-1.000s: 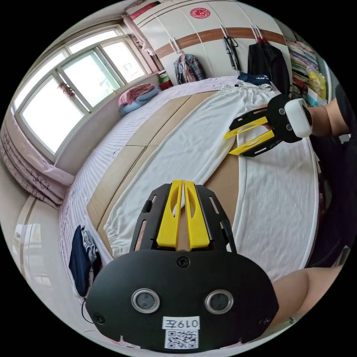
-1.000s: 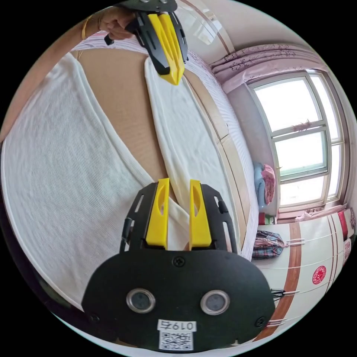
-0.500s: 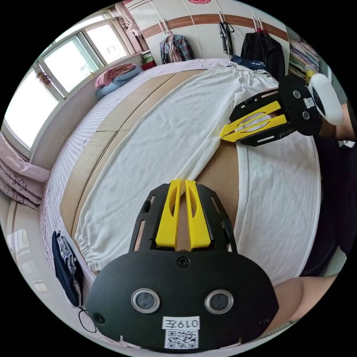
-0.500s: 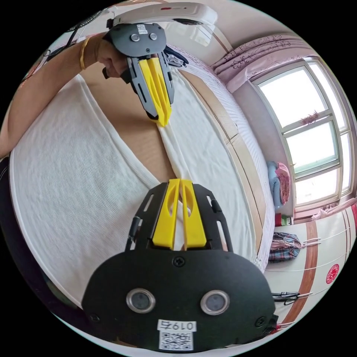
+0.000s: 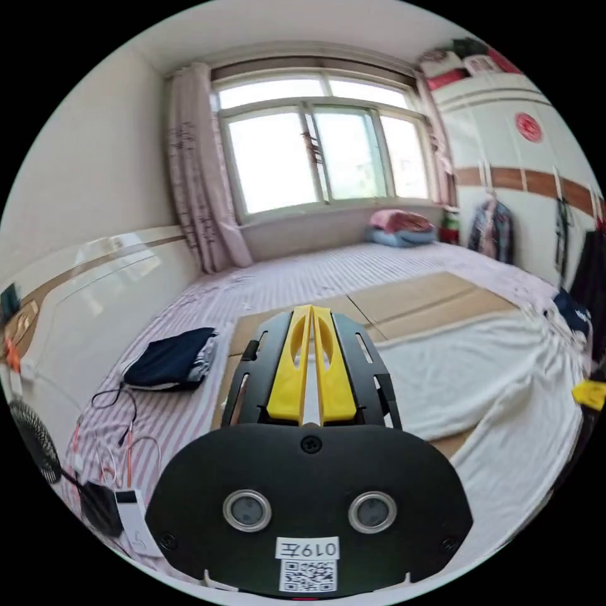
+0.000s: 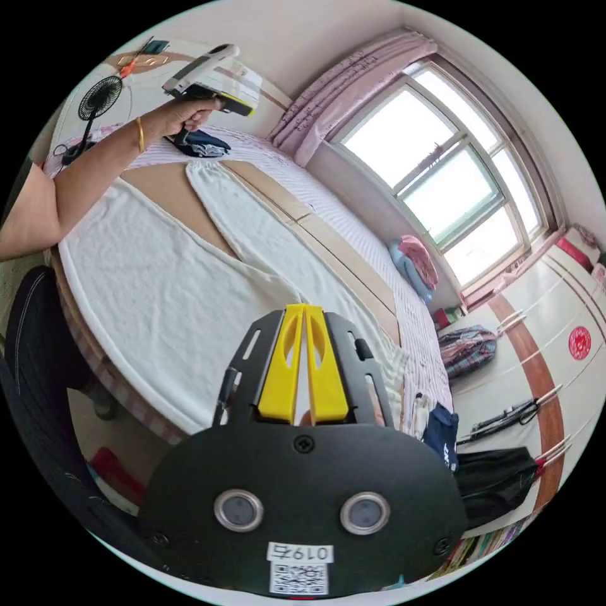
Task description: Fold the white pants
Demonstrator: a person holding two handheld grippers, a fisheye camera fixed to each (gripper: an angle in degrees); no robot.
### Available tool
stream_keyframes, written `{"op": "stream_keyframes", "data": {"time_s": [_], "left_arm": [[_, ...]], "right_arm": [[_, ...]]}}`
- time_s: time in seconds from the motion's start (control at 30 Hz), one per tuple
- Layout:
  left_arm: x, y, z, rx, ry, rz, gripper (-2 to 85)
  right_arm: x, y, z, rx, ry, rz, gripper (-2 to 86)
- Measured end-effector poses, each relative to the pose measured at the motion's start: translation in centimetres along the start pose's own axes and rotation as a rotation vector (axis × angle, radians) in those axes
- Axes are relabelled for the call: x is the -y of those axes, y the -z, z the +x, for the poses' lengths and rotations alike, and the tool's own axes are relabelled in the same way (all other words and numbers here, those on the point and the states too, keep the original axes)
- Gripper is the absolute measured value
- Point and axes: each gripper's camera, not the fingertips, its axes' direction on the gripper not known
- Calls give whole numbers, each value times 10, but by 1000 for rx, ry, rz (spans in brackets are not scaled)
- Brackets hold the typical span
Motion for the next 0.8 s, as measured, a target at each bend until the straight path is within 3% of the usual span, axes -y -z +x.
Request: {"op": "stream_keyframes", "data": {"time_s": [0.13, 0.23, 0.3, 0.43, 0.6, 0.8], "left_arm": [[6, 56, -11, 150, 58, 90, 7], [-13, 93, -30, 24, 58, -50, 8], [-59, 127, -45, -179, 96, -159, 8], [-154, 182, -50, -338, 173, -279, 9], [-260, 229, -52, -250, 333, -563, 11], [-299, 269, -96, -89, 526, -600, 24]], "right_arm": [[-98, 57, 60, 56, -191, -19, -9], [-146, 91, 81, 48, -256, 17, -10], [-167, 105, 86, 65, -258, 28, -10], [-200, 118, 80, 71, -202, 5, -9], [-223, 122, 73, 196, -190, 8, -3], [-244, 121, 92, 291, -187, -76, 73]]}}
